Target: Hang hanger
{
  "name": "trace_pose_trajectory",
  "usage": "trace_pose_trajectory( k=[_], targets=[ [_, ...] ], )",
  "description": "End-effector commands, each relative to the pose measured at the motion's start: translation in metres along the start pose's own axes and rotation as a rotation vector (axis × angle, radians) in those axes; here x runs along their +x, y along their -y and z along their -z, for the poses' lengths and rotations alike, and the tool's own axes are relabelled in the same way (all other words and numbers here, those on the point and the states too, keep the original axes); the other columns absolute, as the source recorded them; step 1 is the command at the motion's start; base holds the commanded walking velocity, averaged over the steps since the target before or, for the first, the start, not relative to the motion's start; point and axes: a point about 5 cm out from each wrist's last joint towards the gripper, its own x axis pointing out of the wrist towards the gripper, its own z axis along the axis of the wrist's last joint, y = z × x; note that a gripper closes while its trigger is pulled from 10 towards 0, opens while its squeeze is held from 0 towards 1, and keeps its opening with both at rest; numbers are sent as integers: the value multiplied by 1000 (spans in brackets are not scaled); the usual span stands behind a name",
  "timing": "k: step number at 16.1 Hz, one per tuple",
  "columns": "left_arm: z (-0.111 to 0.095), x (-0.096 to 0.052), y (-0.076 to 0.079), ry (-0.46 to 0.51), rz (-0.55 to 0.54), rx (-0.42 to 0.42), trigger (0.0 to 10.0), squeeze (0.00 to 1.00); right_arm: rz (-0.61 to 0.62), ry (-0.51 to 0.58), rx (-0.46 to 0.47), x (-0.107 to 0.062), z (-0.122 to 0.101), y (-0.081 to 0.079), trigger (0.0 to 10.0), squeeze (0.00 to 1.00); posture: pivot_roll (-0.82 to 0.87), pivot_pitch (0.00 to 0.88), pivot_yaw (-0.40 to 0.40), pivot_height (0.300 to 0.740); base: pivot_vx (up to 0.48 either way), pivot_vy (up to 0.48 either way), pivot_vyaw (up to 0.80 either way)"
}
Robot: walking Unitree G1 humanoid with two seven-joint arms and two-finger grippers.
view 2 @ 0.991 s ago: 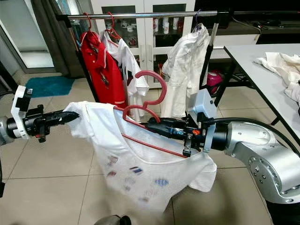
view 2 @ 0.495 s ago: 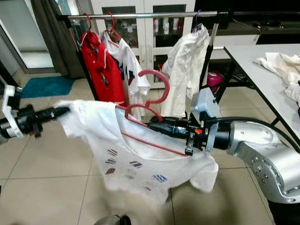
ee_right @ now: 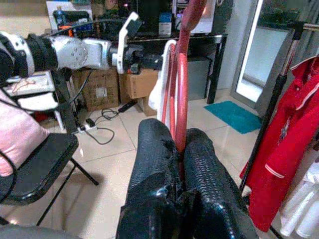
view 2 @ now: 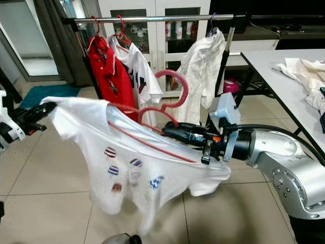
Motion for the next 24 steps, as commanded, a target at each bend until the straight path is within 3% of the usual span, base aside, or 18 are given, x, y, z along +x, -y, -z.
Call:
trace_pose_trajectory(
  k=[1,2,3,4,5,6,7,10,12,13,14,16,17,18,19,22,24],
  targets=[
    [-5,0,-4,39,-63,13,0,0,36,22,-27,-3,-5,4,10000,0,-97,0,120,740,0,0,0],
    [-3,0,-2,47,-45,5,0,0,42,25,-27,-3,-5,5,10000,0,-97,0,120,740,0,0,0],
    [-2,3,8,75,36,-14,3843,0,60,33,-25,-2,-5,7,10000,0,-93,0,114,740,0,0,0],
    [-2,3,11,84,65,-22,3843,0,67,37,-23,-2,-5,7,10000,0,-93,0,114,740,0,0,0],
    [-4,4,16,101,108,-30,10000,0,91,42,-21,-1,-5,9,10000,0,-91,0,111,740,0,0,0],
    [-4,3,22,109,153,-28,10000,1000,168,46,22,1,0,16,10000,0,-87,0,107,740,0,0,0],
    [-4,1,22,110,139,-15,10000,1000,229,54,63,2,5,20,10000,0,-86,0,108,740,0,0,0],
    [-3,-1,18,119,85,20,10000,1000,274,58,68,2,9,22,10000,0,-85,0,108,740,0,0,0],
    [-19,1,23,196,60,122,10000,1000,362,48,56,10,8,31,10000,0,-83,0,98,740,0,0,0],
    [-23,5,34,193,129,166,10000,1000,398,36,40,13,8,36,10000,0,-83,0,95,740,0,0,0],
    [-21,11,62,148,314,198,10000,1000,460,14,22,19,9,43,10000,0,-84,0,92,740,0,0,0],
    [6,17,124,6,699,175,10000,1000,501,3,22,34,8,48,10000,0,-90,0,88,740,0,0,0],
    [11,19,133,-10,746,171,10000,1000,499,3,28,37,7,47,10000,0,-96,0,88,740,0,0,0],
    [17,21,144,-30,799,165,10000,463,499,1,34,42,7,47,10000,0,-96,0,88,740,0,0,0],
    [32,27,166,-76,895,180,10000,0,497,-25,44,52,6,46,10000,0,-115,0,90,740,0,0,0],
    [56,44,205,-148,1027,270,10000,0,480,-84,35,79,4,46,10000,0,-138,0,93,740,0,0,0],
    [61,44,220,-172,1113,274,10000,0,480,-96,30,86,3,46,10000,0,-148,0,96,740,0,0,0]
  ],
)
